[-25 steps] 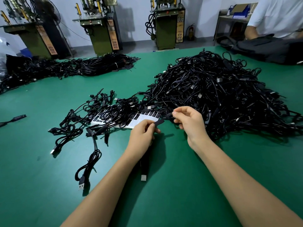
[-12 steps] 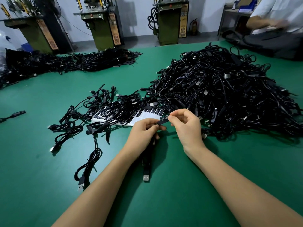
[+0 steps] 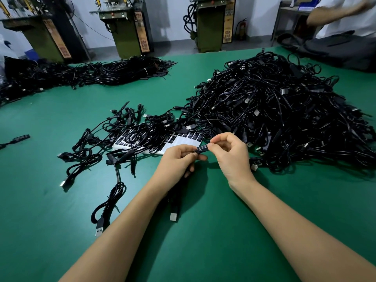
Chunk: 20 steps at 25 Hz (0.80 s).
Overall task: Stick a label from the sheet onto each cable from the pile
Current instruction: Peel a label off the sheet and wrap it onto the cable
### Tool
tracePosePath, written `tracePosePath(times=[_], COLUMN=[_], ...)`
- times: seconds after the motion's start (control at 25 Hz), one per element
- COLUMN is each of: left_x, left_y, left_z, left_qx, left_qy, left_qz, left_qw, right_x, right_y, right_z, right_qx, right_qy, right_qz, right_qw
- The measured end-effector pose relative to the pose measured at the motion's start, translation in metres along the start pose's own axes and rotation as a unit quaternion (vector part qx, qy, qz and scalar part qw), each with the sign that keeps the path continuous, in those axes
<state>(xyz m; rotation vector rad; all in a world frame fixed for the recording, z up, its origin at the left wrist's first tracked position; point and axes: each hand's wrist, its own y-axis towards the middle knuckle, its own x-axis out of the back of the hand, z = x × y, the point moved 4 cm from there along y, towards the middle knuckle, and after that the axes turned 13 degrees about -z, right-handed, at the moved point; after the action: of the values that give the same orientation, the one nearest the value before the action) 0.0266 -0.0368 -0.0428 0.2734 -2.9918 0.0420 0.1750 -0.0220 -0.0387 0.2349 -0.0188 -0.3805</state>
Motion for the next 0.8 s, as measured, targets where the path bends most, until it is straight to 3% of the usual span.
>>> tracePosePath(times=[0.36,0.8], left_x=[0.0010,0.0007], left_y=[0.0009,-0.0008], left_z=[-0.0009,-0.0031], left_qx=[0.013,0.052], left_qy=[-0.033,-0.147], left_qz=[0.034,0.068], left_qw=[0.999,0.985], right_x=[-0.0016,-0.0012], right_y=[-0.0002,0.0002], right_z=[0.0003,-0.0019], right_qx=[-0.001,0.000], right_qy=[0.002,0.001], right_qz=[0.014,0.008], right_qw=[1.000,1.000])
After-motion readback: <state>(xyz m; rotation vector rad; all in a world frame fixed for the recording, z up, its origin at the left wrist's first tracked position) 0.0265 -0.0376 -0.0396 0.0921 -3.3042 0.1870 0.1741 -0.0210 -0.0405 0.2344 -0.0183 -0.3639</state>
